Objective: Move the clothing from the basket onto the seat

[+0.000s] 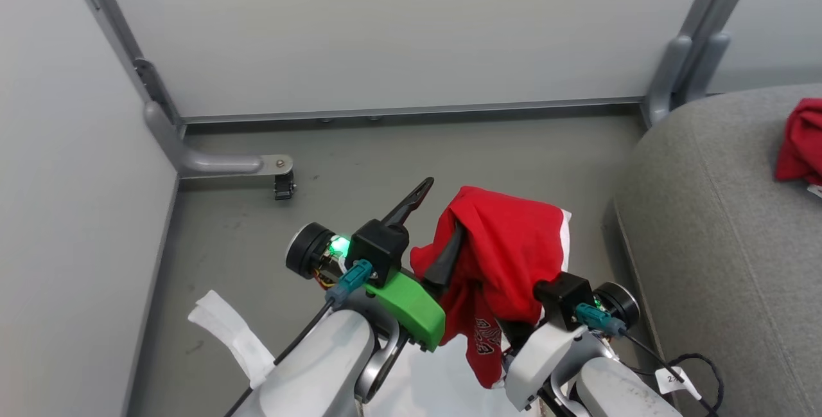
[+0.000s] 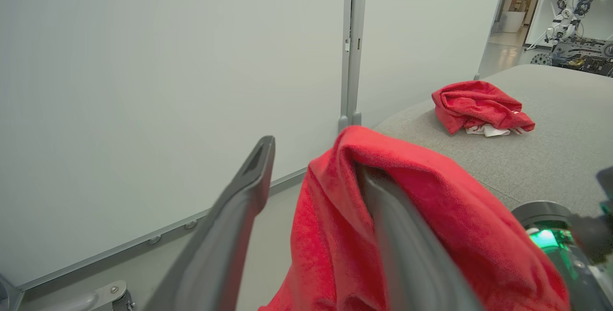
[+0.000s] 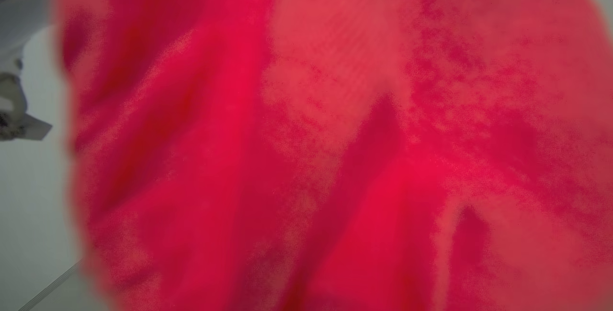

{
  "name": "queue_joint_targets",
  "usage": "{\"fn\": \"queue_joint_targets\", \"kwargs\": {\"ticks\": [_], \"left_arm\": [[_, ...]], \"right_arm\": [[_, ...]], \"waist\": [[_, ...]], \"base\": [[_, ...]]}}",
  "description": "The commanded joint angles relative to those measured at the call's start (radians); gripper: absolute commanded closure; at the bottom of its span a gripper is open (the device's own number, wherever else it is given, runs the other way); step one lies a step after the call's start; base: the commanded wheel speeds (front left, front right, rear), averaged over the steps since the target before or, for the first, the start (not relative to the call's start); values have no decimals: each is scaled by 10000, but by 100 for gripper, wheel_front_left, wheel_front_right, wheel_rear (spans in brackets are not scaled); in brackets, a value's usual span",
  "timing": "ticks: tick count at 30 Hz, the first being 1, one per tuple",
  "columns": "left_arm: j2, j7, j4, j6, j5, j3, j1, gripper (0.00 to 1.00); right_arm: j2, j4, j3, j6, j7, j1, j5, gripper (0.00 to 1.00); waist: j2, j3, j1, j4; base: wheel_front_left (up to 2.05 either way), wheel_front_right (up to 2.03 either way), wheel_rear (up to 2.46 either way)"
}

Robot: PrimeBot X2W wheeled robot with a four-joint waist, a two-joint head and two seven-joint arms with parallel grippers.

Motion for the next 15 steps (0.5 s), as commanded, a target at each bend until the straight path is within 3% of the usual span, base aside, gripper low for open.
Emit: {"fn": "queue_joint_targets", "kwargs": {"ticks": [1,8,15], "left_arm": [[34,-5,14,-58,120,172,174,0],[162,-1,196,-314,571,906,623,0],[167,1,333,-599,993,1400,927,0]], "right_arm": [[-43,-121,-180,-10,-4,161,-63,100],[-36,-721,-1137,-10,-4,468,-312,100],[-52,-1062,-2297,-10,-4,592,-669,100]], "waist": [[31,168,0,-1289],[31,542,0,-3619],[31,978,0,-5400]], "base": [[0,0,0],[0,0,0],[0,0,0]]}}
